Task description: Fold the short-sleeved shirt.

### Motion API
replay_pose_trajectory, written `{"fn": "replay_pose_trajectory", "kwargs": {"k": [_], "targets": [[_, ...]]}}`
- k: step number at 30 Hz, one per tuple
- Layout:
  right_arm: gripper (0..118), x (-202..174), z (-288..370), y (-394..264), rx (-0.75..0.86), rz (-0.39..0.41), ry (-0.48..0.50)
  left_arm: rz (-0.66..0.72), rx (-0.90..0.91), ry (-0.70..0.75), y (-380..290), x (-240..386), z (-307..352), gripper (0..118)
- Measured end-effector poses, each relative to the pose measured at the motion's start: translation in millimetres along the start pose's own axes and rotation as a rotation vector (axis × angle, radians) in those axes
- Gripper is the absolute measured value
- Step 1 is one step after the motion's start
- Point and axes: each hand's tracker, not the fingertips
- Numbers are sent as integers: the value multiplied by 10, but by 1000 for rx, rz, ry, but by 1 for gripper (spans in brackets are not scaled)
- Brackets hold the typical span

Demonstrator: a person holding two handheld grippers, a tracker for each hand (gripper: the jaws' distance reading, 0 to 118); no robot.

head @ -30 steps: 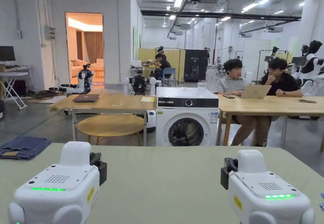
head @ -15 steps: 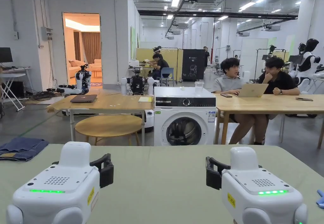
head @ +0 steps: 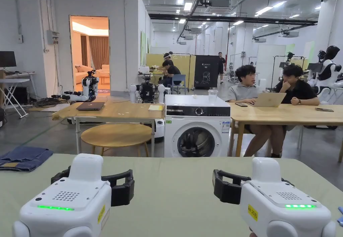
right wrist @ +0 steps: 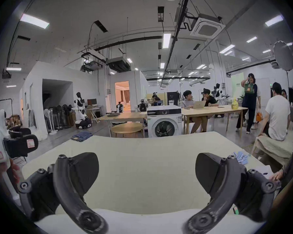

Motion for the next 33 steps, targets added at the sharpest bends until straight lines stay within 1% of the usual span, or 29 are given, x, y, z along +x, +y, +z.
{"fn": "replay_pose_trajectory", "kwargs": {"k": [2,4,6,8,12,16,17,20,23,26,30,33], "targets": [[114,-23,18,35,-14,-10,-22,2,4,5,6,-7,18,107],[114,-45,36,46,-19,2,-49,5,13,12,13,-20,47,107],[114,-61,81,48,-12,7,-53,20,24,13,16,-38,76,107],[114,-102,104,61,1,22,-85,32,29,10,14,-51,87,107],[114,-157,123,100,-1,24,-125,57,24,3,4,-75,76,107],[114,-229,120,120,-7,39,-224,54,17,3,-17,-69,61,107],[114,-238,119,116,-2,40,-229,54,16,1,-18,-70,59,107],[114,-239,119,112,-3,38,-228,60,14,-4,-24,-67,58,107],[114,-212,126,104,-20,11,-206,66,15,-7,-27,-70,57,107],[114,-201,144,75,-3,8,-193,64,17,-6,-28,-65,59,107],[114,-248,123,61,-14,40,-197,65,16,-5,-33,-47,51,107],[114,-270,125,31,-2,61,-174,62,17,-5,-37,-15,47,107]]}}
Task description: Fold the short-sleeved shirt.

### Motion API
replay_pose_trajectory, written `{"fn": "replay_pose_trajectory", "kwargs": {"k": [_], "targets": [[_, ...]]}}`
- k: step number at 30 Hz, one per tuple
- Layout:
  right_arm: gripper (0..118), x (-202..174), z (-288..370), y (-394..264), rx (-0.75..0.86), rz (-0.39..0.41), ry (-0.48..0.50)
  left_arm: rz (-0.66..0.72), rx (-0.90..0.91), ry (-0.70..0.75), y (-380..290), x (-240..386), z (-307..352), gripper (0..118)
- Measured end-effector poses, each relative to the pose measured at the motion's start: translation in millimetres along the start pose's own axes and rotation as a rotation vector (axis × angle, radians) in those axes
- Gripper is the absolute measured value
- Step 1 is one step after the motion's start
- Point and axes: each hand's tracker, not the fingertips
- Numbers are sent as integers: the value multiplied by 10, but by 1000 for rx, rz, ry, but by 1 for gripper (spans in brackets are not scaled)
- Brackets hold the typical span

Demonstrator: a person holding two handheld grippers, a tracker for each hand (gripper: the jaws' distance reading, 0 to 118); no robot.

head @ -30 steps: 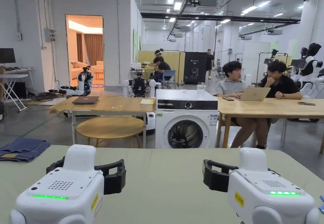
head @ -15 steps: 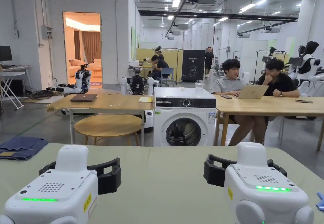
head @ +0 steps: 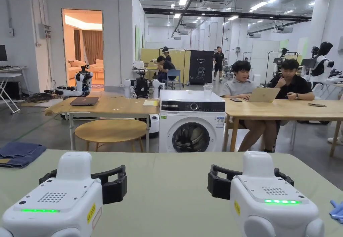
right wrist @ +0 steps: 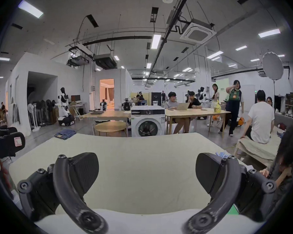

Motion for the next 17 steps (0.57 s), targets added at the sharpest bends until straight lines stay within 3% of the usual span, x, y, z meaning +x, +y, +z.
{"fn": "replay_pose_trajectory", "kwargs": {"k": [7,17], "targets": [[114,-146,-37,-54,1,100,-22,-58,-8,9,0,106,3,107],[114,-65,-73,15,-19,37,-1,-88,-39,16,15,227,-13,107]]}}
